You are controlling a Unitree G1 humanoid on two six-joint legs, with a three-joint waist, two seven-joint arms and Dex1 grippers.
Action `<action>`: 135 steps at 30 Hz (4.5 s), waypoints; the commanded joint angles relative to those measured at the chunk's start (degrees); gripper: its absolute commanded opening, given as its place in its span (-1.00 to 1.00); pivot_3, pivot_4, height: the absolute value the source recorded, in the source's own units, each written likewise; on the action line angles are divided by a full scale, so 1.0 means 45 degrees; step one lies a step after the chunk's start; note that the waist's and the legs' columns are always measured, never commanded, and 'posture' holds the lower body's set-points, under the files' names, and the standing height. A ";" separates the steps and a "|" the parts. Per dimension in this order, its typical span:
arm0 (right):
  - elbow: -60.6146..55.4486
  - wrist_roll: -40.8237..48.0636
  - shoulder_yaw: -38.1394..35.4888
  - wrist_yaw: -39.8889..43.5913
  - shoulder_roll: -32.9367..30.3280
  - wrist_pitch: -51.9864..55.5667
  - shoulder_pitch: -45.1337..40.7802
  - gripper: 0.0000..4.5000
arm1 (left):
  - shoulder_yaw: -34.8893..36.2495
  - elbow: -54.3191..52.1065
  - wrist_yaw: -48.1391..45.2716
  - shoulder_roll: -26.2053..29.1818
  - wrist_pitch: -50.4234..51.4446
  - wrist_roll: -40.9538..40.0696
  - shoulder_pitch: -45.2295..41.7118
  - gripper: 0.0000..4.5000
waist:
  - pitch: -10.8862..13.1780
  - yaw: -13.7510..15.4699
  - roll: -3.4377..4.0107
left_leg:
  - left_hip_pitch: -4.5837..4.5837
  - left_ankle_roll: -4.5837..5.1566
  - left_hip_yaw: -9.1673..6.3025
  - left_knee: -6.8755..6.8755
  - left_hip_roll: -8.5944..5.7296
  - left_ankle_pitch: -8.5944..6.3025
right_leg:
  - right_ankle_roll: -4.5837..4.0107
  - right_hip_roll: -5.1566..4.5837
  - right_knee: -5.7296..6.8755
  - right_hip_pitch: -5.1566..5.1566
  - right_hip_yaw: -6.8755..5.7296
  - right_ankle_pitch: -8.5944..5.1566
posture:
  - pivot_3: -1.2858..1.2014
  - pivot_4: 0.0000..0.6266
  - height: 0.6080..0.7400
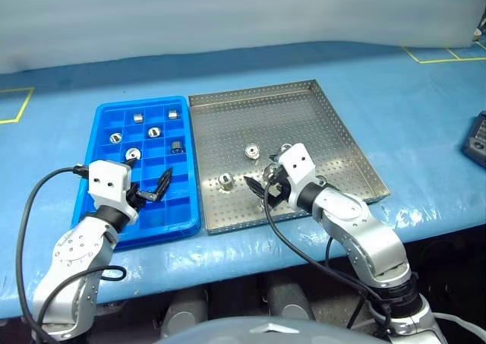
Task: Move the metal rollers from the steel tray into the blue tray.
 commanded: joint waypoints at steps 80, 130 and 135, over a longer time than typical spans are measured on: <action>-0.0866 -0.0300 0.0316 -0.1227 0.1277 -0.0532 0.1125 0.99 | -0.9131 1.0488 -1.1640 0.3638 -0.1414 0.4431 -1.2284 1.00 | 0.0003 -0.0895 -0.0004 | -0.0023 0.0020 0.0026 0.0007 -0.0001 -0.0010 | 0.0089 0.0010 0.0000 -0.0027 0.0035 0.0047 | -0.14 -0.52 1.00; 0.0377 0.0571 0.1963 0.1866 0.1103 -0.2039 -0.0652 1.00 | 0.2435 0.2158 0.2151 -0.2147 0.1998 0.3919 -0.3160 -0.25 | -0.0005 0.0350 -0.0015 | 0.0009 0.0028 0.0050 0.0111 -0.0003 -0.0014 | 0.0127 0.0030 0.0018 0.0019 0.0086 0.0105 | 0.04 -0.52 1.00; 0.0370 0.0473 0.2096 0.1775 0.1135 -0.2119 -0.0576 1.00 | 0.2308 0.3333 0.2223 -0.1969 0.1888 0.3755 -0.3215 -0.25 | -0.0005 0.0397 -0.0017 | 0.0005 0.0027 0.0051 0.0111 -0.0003 -0.0015 | 0.0116 0.0030 0.0015 0.0017 0.0083 0.0099 | 0.03 -0.52 1.00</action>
